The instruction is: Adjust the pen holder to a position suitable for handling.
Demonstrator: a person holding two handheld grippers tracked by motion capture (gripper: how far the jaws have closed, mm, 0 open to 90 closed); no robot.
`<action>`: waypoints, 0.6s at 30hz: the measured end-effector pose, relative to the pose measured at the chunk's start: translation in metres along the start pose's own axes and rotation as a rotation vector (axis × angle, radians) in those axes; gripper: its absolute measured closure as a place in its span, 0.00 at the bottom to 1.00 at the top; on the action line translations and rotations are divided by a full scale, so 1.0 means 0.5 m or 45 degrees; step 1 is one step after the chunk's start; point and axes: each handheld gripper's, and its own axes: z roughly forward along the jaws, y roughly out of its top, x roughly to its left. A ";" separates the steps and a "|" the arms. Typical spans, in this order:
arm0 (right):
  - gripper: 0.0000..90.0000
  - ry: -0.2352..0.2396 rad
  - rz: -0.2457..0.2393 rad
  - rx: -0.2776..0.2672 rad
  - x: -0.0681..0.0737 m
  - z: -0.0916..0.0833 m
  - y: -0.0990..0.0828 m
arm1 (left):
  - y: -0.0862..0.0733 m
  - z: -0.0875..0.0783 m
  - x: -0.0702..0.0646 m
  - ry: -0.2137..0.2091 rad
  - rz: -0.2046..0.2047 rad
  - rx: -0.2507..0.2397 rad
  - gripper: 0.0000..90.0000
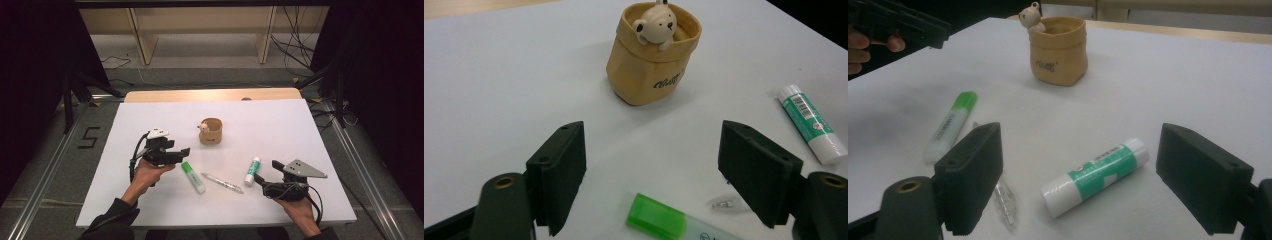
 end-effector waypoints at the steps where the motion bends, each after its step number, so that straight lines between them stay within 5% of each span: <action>1: 0.22 -0.002 0.001 0.003 0.000 0.000 0.000 | -0.005 -0.004 -0.003 0.000 0.002 0.000 0.28; 18: 0.22 -0.033 0.034 0.099 0.001 0.015 -0.003 | -0.053 -0.067 -0.027 -0.007 0.058 -0.054 0.23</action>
